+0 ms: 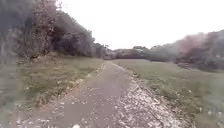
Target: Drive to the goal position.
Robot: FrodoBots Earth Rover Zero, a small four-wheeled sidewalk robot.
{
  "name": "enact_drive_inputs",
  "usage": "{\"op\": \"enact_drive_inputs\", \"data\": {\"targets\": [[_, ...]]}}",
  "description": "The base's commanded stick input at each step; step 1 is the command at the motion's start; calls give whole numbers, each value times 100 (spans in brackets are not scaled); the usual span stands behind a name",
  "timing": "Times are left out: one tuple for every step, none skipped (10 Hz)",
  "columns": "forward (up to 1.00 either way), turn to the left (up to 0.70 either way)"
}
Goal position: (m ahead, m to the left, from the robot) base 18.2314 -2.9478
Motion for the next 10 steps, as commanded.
{"op": "enact_drive_inputs", "data": {"targets": [[100,0],[100,0],[100,0],[100,0],[100,0],[100,0],[100,0],[100,0],[100,0],[100,0]]}}
